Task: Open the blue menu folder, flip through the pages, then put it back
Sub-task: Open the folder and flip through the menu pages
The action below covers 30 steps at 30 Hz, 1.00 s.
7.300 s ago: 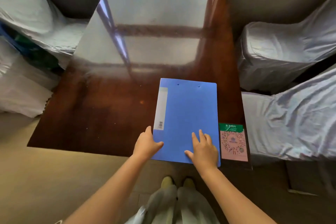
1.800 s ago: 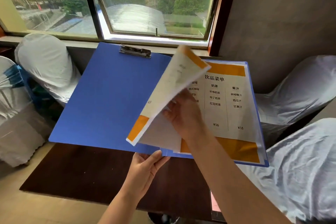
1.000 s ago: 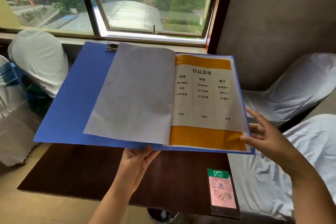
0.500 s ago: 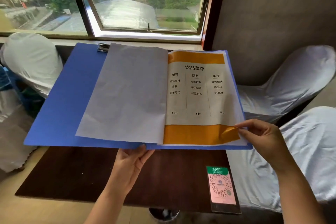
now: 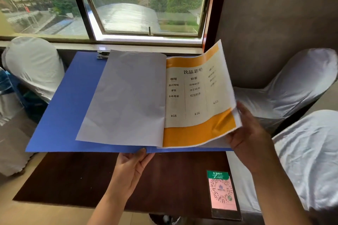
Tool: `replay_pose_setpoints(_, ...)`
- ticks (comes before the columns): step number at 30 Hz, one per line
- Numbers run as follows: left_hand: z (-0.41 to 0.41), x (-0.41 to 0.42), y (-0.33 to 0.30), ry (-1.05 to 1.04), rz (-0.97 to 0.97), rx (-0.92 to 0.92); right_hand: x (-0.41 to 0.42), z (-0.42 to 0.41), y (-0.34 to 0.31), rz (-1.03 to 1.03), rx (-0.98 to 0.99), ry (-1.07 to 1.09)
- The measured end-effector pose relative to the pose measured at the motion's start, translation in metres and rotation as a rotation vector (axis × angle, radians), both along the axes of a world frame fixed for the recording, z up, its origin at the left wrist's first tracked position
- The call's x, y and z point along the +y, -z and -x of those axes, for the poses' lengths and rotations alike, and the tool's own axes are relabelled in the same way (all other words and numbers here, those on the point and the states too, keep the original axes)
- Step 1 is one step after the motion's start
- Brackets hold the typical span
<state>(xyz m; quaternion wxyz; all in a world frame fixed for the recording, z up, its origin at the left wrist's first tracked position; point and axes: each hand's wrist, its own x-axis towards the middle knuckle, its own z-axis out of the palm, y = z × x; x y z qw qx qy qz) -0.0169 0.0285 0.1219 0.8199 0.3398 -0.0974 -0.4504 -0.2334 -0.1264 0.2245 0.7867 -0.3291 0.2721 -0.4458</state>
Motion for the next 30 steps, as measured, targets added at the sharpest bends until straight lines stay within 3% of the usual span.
replay_pose_setpoints(3, 0.003, -0.001, -0.002, 0.001, 0.008, 0.009, -0.001, -0.014, 0.01, 0.152, 0.522, 0.072)
replay_pose_setpoints(5, 0.005, -0.001, -0.005, 0.005, 0.011, 0.002, 0.0, -0.029, 0.006, 0.509, 0.886, 0.003)
replay_pose_setpoints(7, 0.008, -0.003, -0.007, 0.011, 0.011, -0.008, 0.008, -0.048, -0.002, 0.865, 0.942, -0.061)
replay_pose_setpoints(9, 0.01, -0.004, -0.009, 0.02, 0.014, -0.03, 0.021, -0.065, -0.01, 1.058, 0.916, -0.075)
replay_pose_setpoints(13, 0.016, -0.004, -0.015, 0.042, 0.001, -0.087, 0.038, -0.089, -0.002, 1.372, 1.043, 0.025)
replay_pose_setpoints(20, 0.025, -0.003, -0.019, 0.126, 0.02, -0.11, 0.052, -0.106, 0.016, 1.514, 1.078, -0.021)
replay_pose_setpoints(25, 0.028, -0.005, -0.019, 0.126, 0.012, -0.143, 0.051, -0.103, 0.014, 1.411, 0.89, -0.231)
replay_pose_setpoints(28, 0.025, -0.006, -0.018, 0.099, -0.005, -0.093, 0.037, -0.076, 0.002, 1.294, 0.832, -0.07)
replay_pose_setpoints(30, 0.022, -0.005, -0.018, 0.086, -0.014, -0.08, 0.021, -0.049, 0.001, 1.324, 0.978, 0.177)
